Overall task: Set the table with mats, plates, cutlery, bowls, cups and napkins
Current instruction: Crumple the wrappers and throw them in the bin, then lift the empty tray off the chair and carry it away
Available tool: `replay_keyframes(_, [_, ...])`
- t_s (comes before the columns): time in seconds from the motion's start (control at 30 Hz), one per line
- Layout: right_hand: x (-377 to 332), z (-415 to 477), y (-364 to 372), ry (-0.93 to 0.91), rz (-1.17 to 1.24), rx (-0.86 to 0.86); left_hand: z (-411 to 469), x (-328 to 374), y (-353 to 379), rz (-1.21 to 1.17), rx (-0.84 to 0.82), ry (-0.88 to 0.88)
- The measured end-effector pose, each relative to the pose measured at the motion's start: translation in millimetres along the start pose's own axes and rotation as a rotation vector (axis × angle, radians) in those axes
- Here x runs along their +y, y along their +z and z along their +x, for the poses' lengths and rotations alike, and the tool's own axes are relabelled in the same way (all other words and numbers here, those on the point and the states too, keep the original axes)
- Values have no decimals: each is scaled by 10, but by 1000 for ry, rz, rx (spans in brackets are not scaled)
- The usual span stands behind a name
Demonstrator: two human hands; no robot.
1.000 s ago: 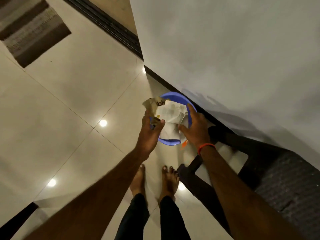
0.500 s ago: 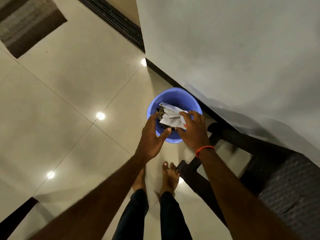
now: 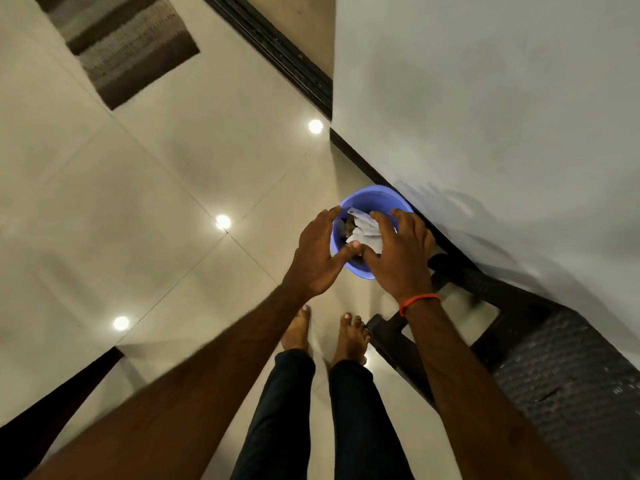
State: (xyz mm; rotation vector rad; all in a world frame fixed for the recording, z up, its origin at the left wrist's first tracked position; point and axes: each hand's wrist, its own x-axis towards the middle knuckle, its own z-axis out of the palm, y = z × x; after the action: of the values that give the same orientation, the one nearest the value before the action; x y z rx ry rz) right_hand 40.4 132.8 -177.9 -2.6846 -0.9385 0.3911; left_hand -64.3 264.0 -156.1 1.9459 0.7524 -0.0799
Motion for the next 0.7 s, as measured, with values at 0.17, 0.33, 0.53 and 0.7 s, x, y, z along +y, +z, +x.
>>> replay_keyframes(0.17, [-447,-167,-651,-59,-31,-32,-429,379,-528,46,-6,-130])
replay_keyframes(0.33, [-924,-379,-1402,-140,-39,-133,-1029,844,-1115,52,53,-197])
replay_keyframes(0.53, [-1525,-595,-2160,-346,-28,-184,-1817,1256,-1609,33,171,-222])
replay_keyframes(0.7, [-2111,-828,-2476,-514,-5,-187,-2458,1376,-1831,-23,337,-254])
